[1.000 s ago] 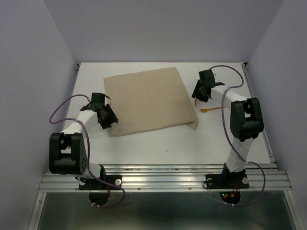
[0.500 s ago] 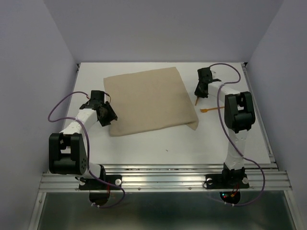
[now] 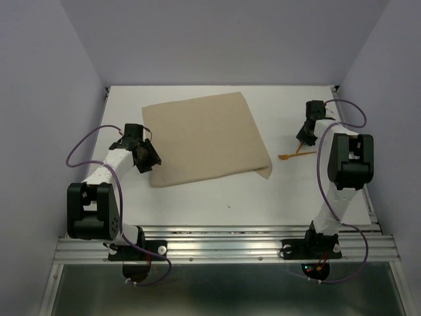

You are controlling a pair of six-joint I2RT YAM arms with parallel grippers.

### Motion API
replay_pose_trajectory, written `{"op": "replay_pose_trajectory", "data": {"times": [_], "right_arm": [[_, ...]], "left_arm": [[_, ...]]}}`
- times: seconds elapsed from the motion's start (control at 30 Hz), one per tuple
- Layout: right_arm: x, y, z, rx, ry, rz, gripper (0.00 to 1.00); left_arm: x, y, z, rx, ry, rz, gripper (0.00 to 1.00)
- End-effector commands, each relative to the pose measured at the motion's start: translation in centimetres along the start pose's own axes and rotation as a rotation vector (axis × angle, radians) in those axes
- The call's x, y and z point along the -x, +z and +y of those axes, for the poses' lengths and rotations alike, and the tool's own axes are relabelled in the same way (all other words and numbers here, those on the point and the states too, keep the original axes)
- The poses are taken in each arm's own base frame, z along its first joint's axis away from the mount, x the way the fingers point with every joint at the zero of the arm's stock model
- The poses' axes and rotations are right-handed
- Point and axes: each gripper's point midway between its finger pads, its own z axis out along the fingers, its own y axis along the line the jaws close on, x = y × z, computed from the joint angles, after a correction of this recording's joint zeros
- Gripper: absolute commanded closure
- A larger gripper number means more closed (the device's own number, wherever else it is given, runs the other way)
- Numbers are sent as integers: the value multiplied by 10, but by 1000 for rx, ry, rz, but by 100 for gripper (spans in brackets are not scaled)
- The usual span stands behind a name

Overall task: Fold the napkin into a case and place the utensils inside
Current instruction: Move the utensils to the corner of the board, then smooth out the napkin at the center of the board.

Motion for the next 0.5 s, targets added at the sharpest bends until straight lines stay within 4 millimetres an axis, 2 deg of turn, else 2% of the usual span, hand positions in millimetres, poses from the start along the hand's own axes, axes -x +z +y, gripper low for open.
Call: {"op": "replay_pose_trajectory", "data": {"times": [0.0,0.07,0.13,0.2,0.27,0.33,0.4,0.43,0.47], "right_arm": [[12,-34,5,63,16,-55,60],[9,-42,1,70,33,-66,52],[15,-57,0,90,49,-99,52],[6,-61,-4,96,51,-87,52],[3,-73,1,153,50,-82,52],[-15,-81,8,196,22,-56,52],[-26,-105,30,266,-35,-64,52],[-38,-112,35,293,-59,-47,51],[-49,-129,50,340,-99,-50,50]], "left_arm": [[14,-8,-11,-32,22,-34,48],[14,-9,-12,-33,22,-36,48],[15,-10,-12,-36,22,-38,48],[14,-9,-13,-38,20,-35,48],[13,-8,-12,-35,22,-34,48],[11,-5,-9,-21,20,-28,48],[7,-5,-3,2,13,-21,48],[4,-6,0,9,8,-18,48],[-2,-7,4,16,-5,-14,48]]}}
